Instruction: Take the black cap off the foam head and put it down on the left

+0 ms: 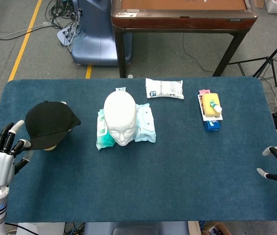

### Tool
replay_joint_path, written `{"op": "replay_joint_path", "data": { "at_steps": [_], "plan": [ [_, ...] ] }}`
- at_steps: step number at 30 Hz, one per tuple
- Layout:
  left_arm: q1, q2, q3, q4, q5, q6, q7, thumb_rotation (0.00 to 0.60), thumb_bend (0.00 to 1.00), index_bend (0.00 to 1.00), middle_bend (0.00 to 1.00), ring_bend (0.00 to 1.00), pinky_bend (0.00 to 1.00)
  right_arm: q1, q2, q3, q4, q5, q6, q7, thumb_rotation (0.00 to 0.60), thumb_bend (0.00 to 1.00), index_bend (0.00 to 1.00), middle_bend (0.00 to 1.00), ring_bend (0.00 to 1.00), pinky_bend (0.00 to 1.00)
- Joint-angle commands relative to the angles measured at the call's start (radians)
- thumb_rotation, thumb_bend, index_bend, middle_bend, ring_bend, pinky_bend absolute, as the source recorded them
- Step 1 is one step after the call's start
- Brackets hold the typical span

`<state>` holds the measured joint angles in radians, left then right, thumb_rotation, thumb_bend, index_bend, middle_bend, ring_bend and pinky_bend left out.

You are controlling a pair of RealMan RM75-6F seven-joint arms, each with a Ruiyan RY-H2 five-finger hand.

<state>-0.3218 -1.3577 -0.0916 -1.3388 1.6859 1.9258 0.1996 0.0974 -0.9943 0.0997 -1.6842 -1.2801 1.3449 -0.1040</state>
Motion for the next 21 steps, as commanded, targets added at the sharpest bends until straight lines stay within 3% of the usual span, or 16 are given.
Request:
{"op": "replay_joint_path", "data": {
  "at_steps": [1, 15, 21],
  "plan": [
    [0.019, -0.046, 0.017, 0.066, 0.036, 0.021, -0.016, 0.6, 0.34, 0.62, 0.19, 0.19, 0.4, 0.0, 0.0, 0.0, 0.0, 0.0, 0.001, 0.002, 0.6, 0.08, 0.45, 0.45, 0.36, 0.55],
    [0.063, -0.208, 0.058, 0.332, 0.134, 0.086, -0.054, 0.6, 0.34, 0.61, 0.21, 0.19, 0.4, -0.002, 0.003, 0.001, 0.002, -0.001, 0.002, 0.014, 0.6, 0.08, 0.45, 0.45, 0.36, 0.55],
    [0.089, -0.254, 0.066, 0.425, 0.126, 0.089, -0.075, 0.6, 0.34, 0.59, 0.21, 0.19, 0.4, 0.0, 0.002, -0.001, 0.002, -0.002, 0.001, 0.009, 0.6, 0.08, 0.45, 0.45, 0.36, 0.55]
  ]
}}
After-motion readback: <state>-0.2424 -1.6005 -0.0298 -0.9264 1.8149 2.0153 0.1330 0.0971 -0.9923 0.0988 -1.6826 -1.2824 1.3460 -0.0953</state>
